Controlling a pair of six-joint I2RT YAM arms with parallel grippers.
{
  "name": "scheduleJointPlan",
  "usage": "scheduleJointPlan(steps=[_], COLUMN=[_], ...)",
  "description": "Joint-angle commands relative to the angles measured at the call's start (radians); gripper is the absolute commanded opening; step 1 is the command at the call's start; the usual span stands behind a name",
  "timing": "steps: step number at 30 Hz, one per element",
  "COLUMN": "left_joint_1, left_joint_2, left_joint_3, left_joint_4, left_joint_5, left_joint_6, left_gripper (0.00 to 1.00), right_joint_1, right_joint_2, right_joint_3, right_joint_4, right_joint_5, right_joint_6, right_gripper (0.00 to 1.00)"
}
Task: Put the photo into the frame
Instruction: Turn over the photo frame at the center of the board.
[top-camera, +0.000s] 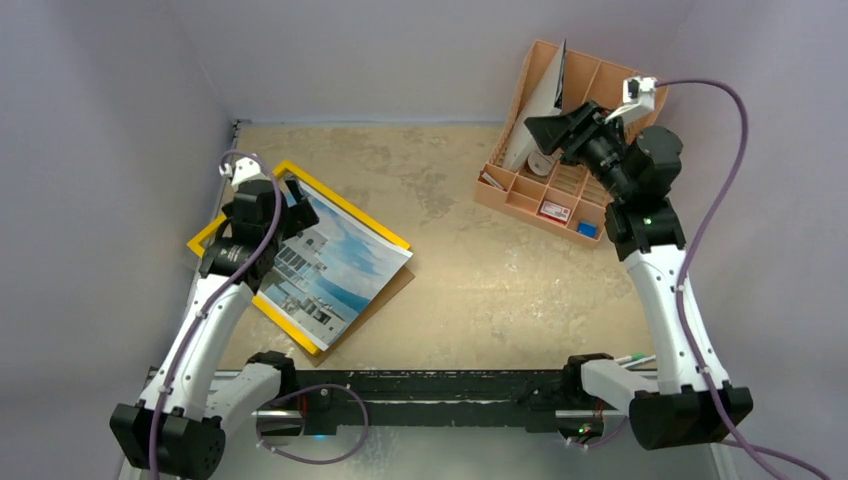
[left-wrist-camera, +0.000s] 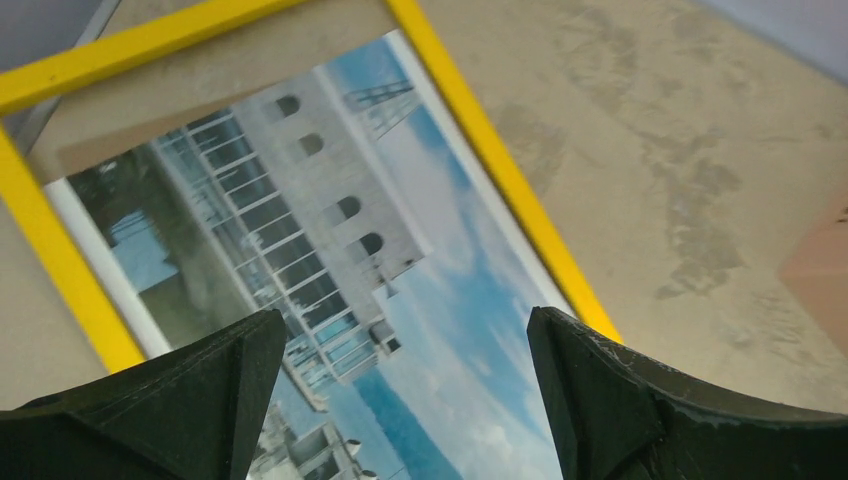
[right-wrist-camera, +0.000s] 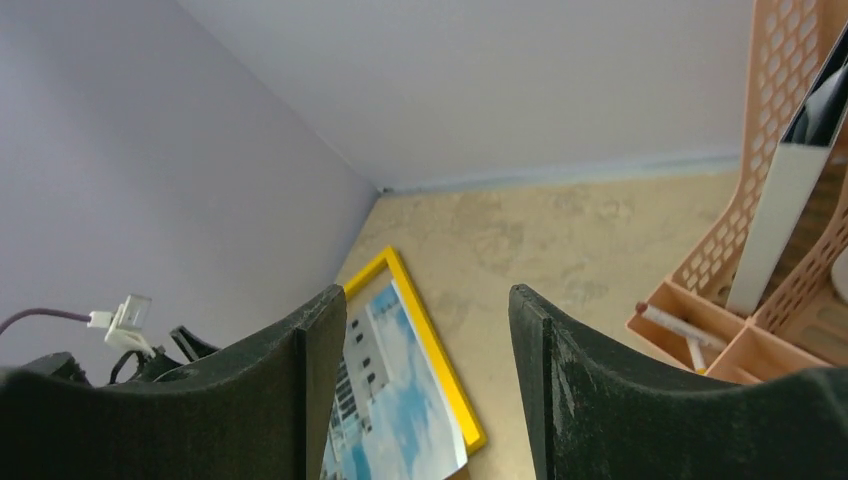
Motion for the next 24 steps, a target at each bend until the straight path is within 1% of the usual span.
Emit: scheduleJointPlan(steps=[1, 3, 5, 8, 10, 14, 18, 21, 24], left_joint_1=[0.007, 0.007, 0.008, 0.008, 0.008, 0.008, 0.008, 0.008, 0.008], left_joint_2=[0.076, 0.121, 0.174, 0.244, 0.271, 0.265, 0.235, 0.212, 0.194], left_joint_3=[-0.012, -0.021, -0.025, -0.021, -0.023, -0.034, -0.033, -0.042, -0.051], left_joint_4=[-0.121, -0.116, -0.089, -0.057, -0.049, -0.041, -0.048, -0.056, -0.059], left_joint_5=[-0.131, -0.101, -0.046, 0.043, 0.068, 0.065, 0.05, 0.023, 0.015], left_joint_6=[-0.084, -0.088, -0.093, -0.121, -0.151, -0.201, -0.235, -0.253, -0.273], left_gripper=[0.98, 0.98, 0.96, 0.91, 0.9, 0.9, 0.9, 0.9, 0.9], right_joint_1=[0.035, 0.095, 0.192, 0.303, 0.377, 0.502, 0.584, 0.628, 0.676], right_joint_2=[0.065, 0.112, 0.157, 0.242, 0.319, 0.51, 0.713, 0.829, 0.954], right_joint_3=[0.003, 0.017, 0.024, 0.017, 0.036, 0.138, 0.303, 0.393, 0.503], right_joint_4=[-0.041, -0.08, -0.094, -0.067, -0.07, -0.116, -0.204, -0.241, -0.33], right_joint_5=[-0.107, -0.066, -0.006, 0.037, 0.078, 0.159, 0.262, 0.281, 0.265], right_joint_6=[-0.013, -0.067, -0.098, -0.117, -0.147, -0.248, -0.371, -0.491, -0.631], right_gripper=[0.63, 0.63, 0.63, 0.63, 0.63, 0.66, 0.69, 0.7, 0.7])
